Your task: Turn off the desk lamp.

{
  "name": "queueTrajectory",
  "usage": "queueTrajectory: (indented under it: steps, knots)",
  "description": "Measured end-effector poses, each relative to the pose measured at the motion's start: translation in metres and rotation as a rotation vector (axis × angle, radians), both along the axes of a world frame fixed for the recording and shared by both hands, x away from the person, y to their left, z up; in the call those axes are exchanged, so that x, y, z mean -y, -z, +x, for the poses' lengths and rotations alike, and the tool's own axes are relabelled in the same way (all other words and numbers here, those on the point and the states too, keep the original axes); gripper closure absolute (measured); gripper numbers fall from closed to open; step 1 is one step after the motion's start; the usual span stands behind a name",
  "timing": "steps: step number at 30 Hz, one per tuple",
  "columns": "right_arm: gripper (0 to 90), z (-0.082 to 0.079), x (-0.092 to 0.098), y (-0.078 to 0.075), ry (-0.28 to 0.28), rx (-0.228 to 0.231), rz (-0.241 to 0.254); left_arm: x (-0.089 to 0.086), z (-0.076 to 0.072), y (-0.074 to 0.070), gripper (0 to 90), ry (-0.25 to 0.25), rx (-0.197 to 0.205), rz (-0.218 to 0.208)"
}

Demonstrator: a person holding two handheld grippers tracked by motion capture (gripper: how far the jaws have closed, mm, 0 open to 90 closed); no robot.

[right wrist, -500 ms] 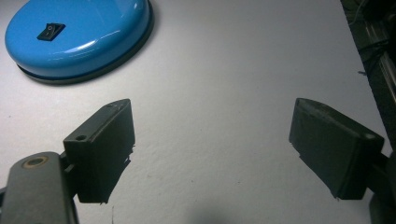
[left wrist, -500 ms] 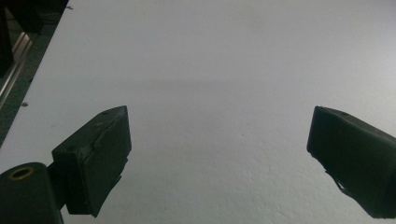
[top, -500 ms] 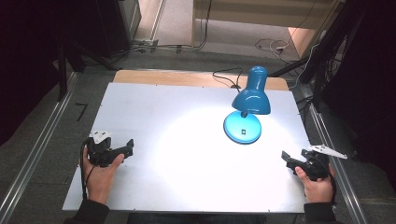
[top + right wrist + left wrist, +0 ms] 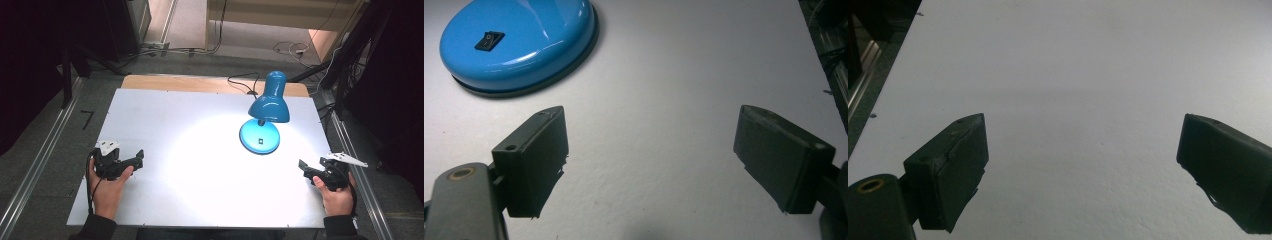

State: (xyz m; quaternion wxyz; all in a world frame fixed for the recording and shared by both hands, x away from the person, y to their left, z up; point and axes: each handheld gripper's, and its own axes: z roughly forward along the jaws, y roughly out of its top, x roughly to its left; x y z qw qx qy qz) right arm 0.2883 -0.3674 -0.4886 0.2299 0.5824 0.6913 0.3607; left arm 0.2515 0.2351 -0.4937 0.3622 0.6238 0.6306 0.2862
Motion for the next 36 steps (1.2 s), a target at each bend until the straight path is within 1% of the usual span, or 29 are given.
queueTrajectory:
  steps: [5, 10, 14, 25, 29, 36]
  knots:
    - [13.0, 0.002, -0.002, -0.001, -0.004, 0.000, 0.005, 0.000, 0.000, 0.000, 7.1, -0.003, 0.003, 0.000]
    - [13.0, 0.005, -0.006, -0.002, -0.012, 0.007, -0.007, 0.000, 0.000, 0.000, 7.1, -0.009, 0.006, -0.002]
    - [13.0, 0.006, -0.007, -0.003, -0.013, 0.008, -0.008, -0.001, 0.000, 0.000, 7.1, -0.009, 0.003, -0.004]
    - [13.0, 0.012, -0.012, -0.005, -0.022, 0.016, -0.010, -0.002, -0.001, -0.002, 7.0, -0.023, 0.015, -0.012]
    - [13.0, 0.015, -0.017, -0.006, -0.032, 0.017, -0.013, -0.003, -0.001, -0.002, 7.1, -0.032, 0.019, -0.014]
    - [13.0, 0.020, -0.025, -0.007, -0.049, 0.018, -0.017, -0.003, -0.001, -0.002, 7.4, -0.028, 0.019, -0.017]
